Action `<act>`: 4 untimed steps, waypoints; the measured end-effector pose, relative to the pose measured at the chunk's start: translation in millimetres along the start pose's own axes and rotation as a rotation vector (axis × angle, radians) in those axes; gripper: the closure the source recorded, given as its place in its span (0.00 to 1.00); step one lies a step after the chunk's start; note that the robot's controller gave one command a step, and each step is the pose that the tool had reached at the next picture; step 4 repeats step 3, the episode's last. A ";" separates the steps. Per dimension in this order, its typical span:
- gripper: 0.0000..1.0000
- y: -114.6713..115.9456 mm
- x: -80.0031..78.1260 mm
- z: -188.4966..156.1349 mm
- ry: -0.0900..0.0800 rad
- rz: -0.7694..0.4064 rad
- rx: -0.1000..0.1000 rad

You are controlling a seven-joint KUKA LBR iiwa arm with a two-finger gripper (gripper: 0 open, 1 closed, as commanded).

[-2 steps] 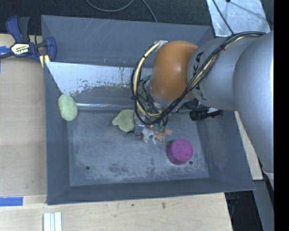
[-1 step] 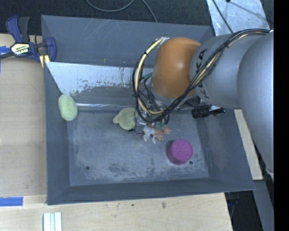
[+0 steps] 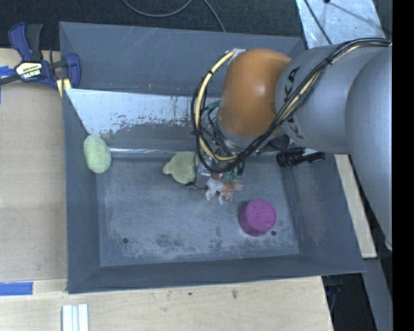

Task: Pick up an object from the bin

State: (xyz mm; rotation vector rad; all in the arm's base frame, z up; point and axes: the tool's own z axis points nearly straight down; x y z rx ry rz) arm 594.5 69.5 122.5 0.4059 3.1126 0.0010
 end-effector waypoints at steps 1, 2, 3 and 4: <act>1.00 0.2 -0.8 -8.6 -0.003 0.000 -0.001; 1.00 -0.3 0.0 -16.1 0.001 0.000 0.001; 1.00 -0.4 0.0 -29.9 0.003 0.000 0.001; 1.00 -0.4 0.0 -29.9 0.003 0.000 0.001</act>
Offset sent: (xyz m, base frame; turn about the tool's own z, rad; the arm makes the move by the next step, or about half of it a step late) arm 0.0000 -0.0001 0.0473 0.0000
